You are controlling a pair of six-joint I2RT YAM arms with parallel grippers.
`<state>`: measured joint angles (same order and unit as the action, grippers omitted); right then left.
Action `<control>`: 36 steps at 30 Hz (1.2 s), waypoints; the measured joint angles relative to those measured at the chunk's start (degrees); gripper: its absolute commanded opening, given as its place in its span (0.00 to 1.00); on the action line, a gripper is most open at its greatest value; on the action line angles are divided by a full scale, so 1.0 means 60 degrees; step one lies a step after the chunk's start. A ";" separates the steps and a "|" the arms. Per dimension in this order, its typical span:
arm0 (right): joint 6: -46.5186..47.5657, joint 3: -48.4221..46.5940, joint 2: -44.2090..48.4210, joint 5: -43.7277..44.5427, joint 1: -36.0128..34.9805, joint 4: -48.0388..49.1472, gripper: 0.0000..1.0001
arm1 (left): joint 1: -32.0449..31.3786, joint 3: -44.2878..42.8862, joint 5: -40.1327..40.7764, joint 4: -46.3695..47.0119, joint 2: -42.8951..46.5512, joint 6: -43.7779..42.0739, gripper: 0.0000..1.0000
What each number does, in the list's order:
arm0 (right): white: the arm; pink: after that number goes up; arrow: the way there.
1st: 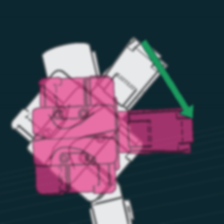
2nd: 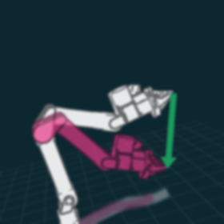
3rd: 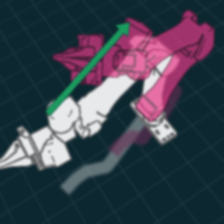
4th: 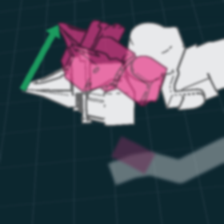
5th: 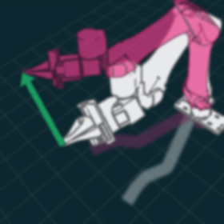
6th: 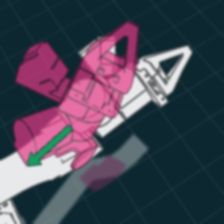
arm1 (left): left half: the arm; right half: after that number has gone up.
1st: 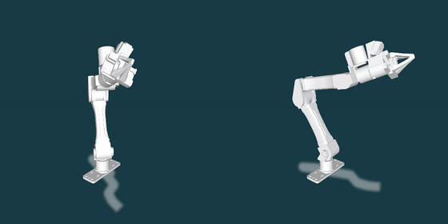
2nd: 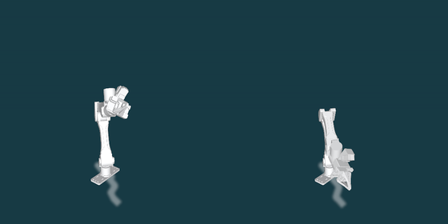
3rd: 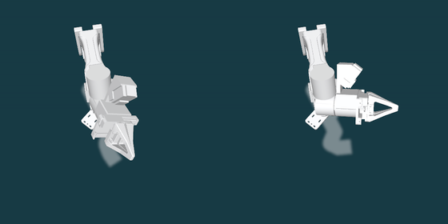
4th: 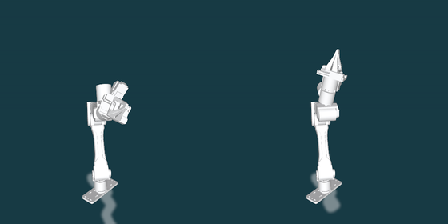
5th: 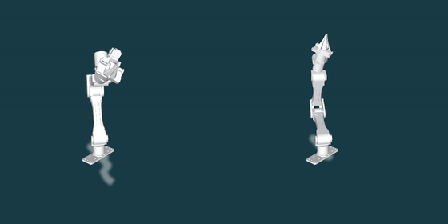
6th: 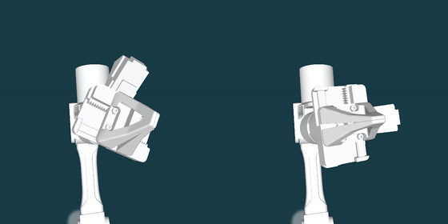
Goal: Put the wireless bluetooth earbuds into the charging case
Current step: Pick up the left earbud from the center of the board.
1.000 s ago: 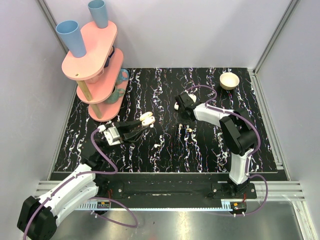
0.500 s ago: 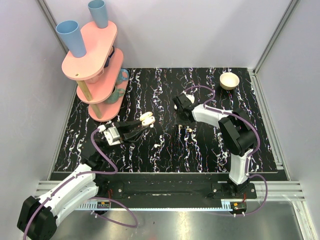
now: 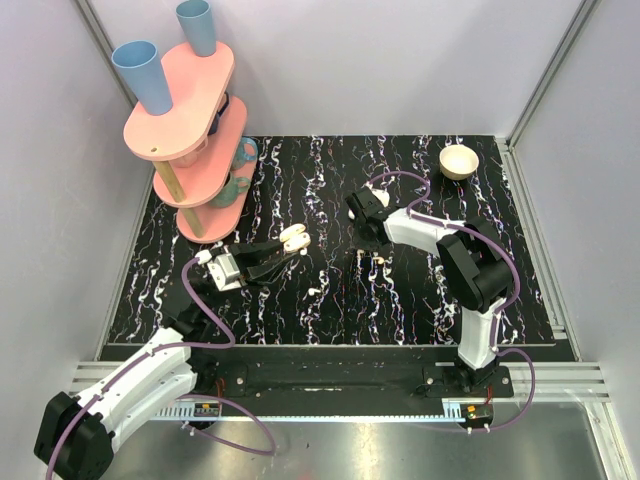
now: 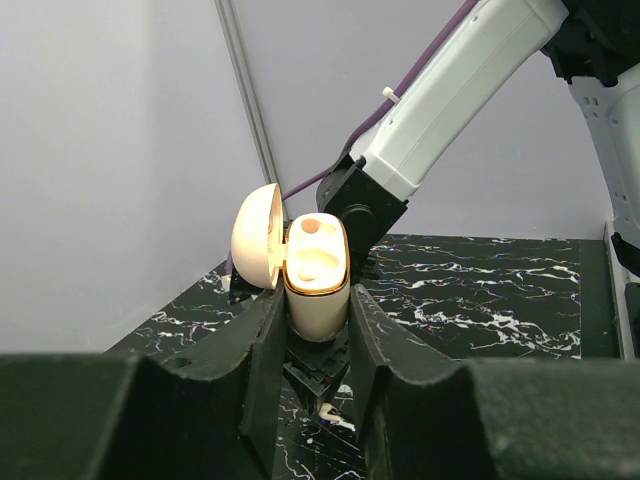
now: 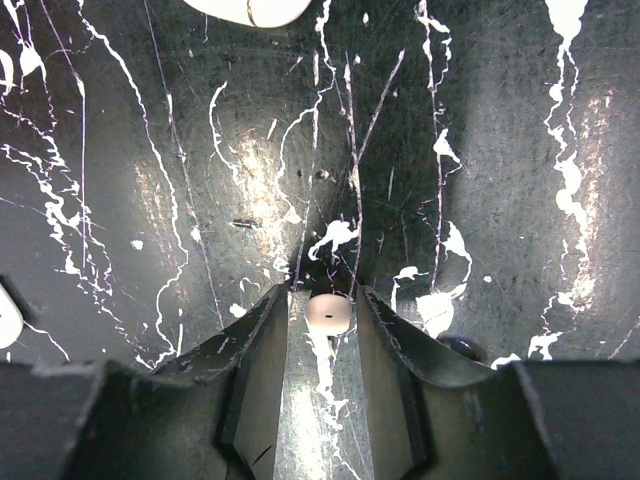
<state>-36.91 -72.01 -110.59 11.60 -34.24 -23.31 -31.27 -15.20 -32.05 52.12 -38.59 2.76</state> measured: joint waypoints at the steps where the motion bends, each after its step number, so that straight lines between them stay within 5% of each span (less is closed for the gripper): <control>1: 0.0000 0.0000 0.0000 0.0004 0.0000 0.0000 0.39 | 0.0000 0.0000 0.0000 0.0000 0.0000 0.0000 0.00; 7: -0.0007 0.0000 0.0000 0.0058 -0.0004 -0.0029 0.38 | -0.0007 0.0000 0.0000 0.0000 0.0000 0.0000 0.00; 13: -0.0007 -0.0011 0.0000 0.0073 -0.0004 -0.0095 0.27 | -0.0007 0.0000 0.0000 -0.0004 -0.0004 0.0000 0.00; 36: 0.0095 0.0222 0.0237 0.0062 -0.0095 0.0182 0.23 | -0.0007 0.0000 0.0051 0.0000 -0.0007 0.0033 0.00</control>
<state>-36.34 -70.67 -109.16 11.97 -34.81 -22.22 -31.31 -15.20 -31.75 52.12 -38.63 2.96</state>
